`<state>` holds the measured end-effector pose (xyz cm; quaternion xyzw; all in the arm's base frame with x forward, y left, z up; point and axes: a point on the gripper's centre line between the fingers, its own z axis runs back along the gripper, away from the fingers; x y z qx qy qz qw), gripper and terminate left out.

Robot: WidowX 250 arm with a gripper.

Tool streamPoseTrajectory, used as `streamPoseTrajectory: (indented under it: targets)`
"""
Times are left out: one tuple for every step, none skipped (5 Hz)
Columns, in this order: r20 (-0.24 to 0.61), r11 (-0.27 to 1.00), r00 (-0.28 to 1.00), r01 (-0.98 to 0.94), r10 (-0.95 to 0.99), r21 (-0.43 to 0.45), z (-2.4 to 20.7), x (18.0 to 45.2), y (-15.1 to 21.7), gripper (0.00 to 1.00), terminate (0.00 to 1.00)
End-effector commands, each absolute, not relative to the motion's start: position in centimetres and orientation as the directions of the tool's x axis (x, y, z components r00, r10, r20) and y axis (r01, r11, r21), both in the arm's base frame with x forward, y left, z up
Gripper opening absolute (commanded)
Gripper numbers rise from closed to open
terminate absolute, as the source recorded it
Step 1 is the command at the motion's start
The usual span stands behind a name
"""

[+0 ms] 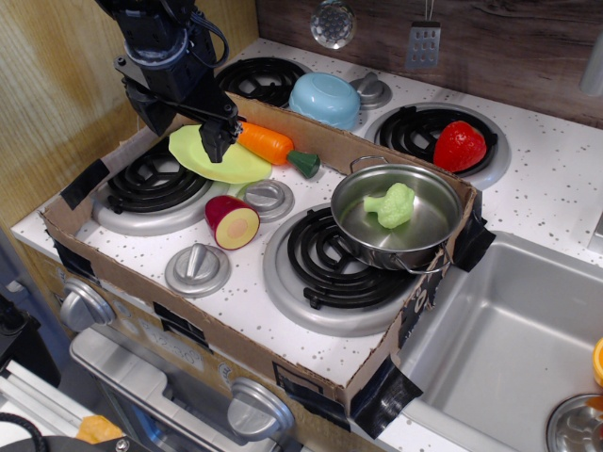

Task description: Take broccoli out of pan

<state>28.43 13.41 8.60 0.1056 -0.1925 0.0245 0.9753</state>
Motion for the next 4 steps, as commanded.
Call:
streamPoseTrajectory:
  targets:
    - [0.381, 0.976, 0.925, -0.088, 0.007, 0.197, 8.6, 28.4, 13.4, 1.0, 0.0]
    - [0.374, 0.976, 0.927, -0.08, -0.001, 0.201, 11.4, 28.9, 12.6, 1.0, 0.0]
    - [0.347, 0.969, 0.938, -0.09, 0.005, 0.229, 14.3, 29.5, 11.0, 1.0, 0.0]
    - [0.314, 0.967, 0.949, -0.092, 0.013, 0.238, 16.6, 30.0, 8.9, 1.0, 0.0]
